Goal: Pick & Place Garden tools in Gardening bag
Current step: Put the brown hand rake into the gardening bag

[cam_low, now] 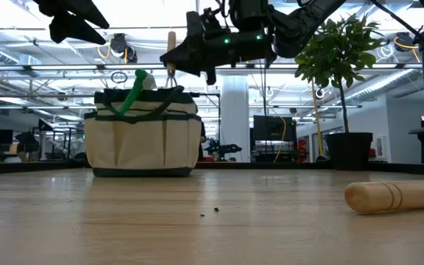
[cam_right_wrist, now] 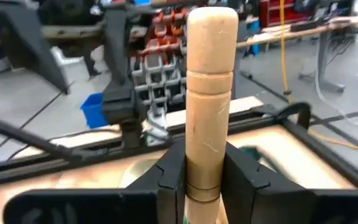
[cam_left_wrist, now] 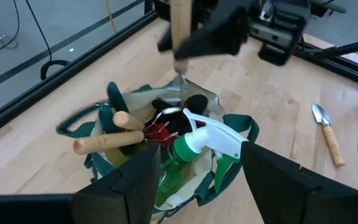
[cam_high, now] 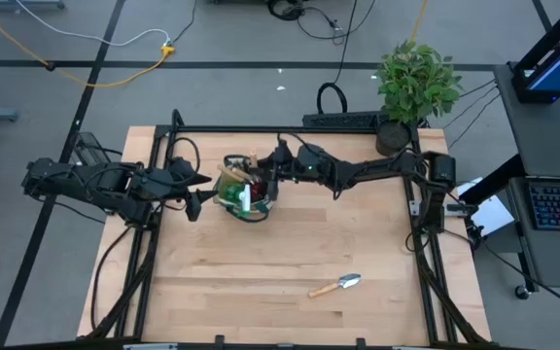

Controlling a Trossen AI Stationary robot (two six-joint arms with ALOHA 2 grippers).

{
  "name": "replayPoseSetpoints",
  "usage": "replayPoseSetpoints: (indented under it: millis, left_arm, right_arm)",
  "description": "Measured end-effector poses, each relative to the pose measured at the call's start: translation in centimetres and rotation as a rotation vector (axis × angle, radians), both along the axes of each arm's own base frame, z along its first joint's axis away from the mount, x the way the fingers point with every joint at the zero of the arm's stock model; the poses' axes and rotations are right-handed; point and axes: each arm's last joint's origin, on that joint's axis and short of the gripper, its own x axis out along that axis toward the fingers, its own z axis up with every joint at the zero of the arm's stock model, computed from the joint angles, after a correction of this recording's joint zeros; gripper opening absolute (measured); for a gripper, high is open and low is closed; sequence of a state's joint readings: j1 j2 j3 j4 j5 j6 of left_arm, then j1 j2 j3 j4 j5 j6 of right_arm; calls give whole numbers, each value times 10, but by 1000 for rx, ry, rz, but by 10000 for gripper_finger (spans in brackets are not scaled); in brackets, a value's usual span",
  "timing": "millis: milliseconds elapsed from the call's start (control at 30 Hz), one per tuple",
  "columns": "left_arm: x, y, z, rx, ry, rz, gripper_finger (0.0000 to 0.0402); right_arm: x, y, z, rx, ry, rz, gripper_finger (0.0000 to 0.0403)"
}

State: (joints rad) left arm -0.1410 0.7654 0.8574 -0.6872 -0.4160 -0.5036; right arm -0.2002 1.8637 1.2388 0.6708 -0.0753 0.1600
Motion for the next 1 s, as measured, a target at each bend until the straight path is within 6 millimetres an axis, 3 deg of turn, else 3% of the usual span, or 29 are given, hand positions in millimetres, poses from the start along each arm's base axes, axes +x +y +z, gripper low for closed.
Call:
replayPoseSetpoints:
  millis: [533, 1000]
  left_arm:
    - [0, 0, 0, 2, 2, -1, 230]
    - [0, 0, 0, 2, 1, 0, 230]
  right_arm:
    - [3, 17, -1, 4, 15, 46, 59]
    - [-1, 7, -15, 37, 155, 15, 59]
